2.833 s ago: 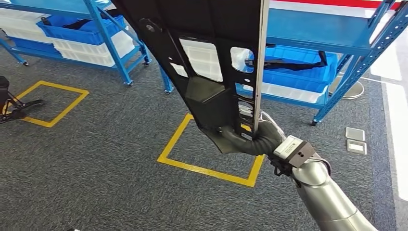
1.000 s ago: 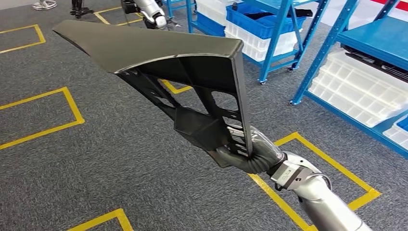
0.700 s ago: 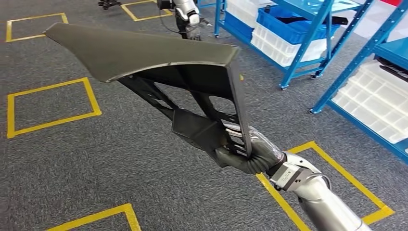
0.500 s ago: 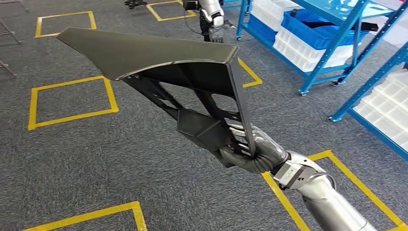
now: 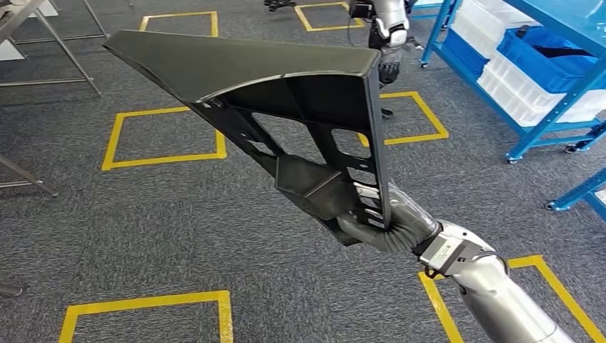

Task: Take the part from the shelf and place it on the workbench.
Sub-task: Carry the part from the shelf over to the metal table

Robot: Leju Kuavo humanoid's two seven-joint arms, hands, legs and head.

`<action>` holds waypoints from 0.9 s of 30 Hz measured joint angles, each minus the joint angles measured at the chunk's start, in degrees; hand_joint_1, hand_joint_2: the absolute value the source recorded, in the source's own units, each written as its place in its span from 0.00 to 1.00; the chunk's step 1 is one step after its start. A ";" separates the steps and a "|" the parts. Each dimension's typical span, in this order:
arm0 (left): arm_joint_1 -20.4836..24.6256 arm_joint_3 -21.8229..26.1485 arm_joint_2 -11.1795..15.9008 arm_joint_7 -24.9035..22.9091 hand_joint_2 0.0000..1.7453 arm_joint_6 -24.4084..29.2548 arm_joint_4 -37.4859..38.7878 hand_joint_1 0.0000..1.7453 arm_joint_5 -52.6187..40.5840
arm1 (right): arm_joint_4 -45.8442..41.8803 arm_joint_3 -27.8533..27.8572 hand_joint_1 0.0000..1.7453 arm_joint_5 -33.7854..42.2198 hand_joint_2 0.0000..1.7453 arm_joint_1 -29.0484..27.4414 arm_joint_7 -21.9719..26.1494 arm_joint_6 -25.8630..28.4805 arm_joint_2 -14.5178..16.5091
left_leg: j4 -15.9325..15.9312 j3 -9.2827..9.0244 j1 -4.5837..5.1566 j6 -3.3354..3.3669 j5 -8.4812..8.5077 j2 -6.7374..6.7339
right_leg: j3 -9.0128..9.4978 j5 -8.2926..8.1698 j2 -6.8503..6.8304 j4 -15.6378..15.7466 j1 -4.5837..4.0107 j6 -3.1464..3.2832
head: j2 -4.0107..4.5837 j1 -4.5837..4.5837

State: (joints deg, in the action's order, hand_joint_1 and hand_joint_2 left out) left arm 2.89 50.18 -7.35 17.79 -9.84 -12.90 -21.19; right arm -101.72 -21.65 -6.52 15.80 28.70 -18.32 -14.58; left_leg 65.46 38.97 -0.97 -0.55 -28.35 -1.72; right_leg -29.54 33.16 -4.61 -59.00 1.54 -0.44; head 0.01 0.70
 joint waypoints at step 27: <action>0.24 1.37 0.23 -0.37 0.00 -0.36 0.00 0.00 -0.55 | 0.97 0.10 1.00 2.36 1.00 1.57 0.20 -1.71 -0.66 | 9.94 4.41 0.58 0.32 -6.92 2.47 | -2.27 -2.10 2.53 0.35 -0.46 1.02 | -0.01 -0.04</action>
State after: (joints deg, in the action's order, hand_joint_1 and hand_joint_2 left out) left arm 3.13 51.56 -7.12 17.41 -10.20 -12.90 -21.74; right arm -100.75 -21.55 -4.16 17.36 28.89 -20.02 -15.24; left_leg 75.40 43.38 -0.39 -0.23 -35.27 0.75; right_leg -31.81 31.06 -2.08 -58.65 1.09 0.58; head 0.00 0.66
